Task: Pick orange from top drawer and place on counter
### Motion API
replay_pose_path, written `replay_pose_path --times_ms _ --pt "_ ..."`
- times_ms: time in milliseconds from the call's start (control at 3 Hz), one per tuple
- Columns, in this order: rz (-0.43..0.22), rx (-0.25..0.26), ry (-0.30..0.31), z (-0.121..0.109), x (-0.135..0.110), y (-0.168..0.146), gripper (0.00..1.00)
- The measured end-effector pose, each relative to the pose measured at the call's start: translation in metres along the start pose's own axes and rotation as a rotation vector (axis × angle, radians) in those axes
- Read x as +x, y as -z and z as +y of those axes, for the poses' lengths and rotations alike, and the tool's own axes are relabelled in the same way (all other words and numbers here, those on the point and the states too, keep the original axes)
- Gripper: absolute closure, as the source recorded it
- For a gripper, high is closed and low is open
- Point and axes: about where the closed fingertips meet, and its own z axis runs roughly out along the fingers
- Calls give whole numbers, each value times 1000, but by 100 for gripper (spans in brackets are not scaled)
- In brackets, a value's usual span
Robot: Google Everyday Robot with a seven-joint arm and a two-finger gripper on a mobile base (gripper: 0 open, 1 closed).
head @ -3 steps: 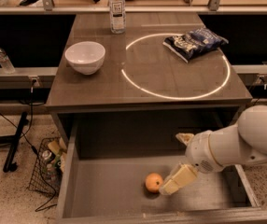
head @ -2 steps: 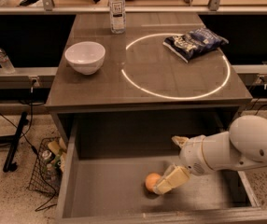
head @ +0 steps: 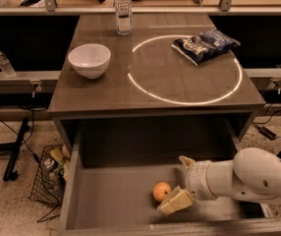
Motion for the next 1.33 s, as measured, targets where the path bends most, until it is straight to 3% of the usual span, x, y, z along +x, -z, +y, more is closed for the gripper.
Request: replay_pose_path --times_ms 333,667,1333 --pt "-32 3 14 11 7 -22 2" --pt "-57 -1 31 19 3 -32 17" --pt "-101 27 65 19 -12 -23 58"
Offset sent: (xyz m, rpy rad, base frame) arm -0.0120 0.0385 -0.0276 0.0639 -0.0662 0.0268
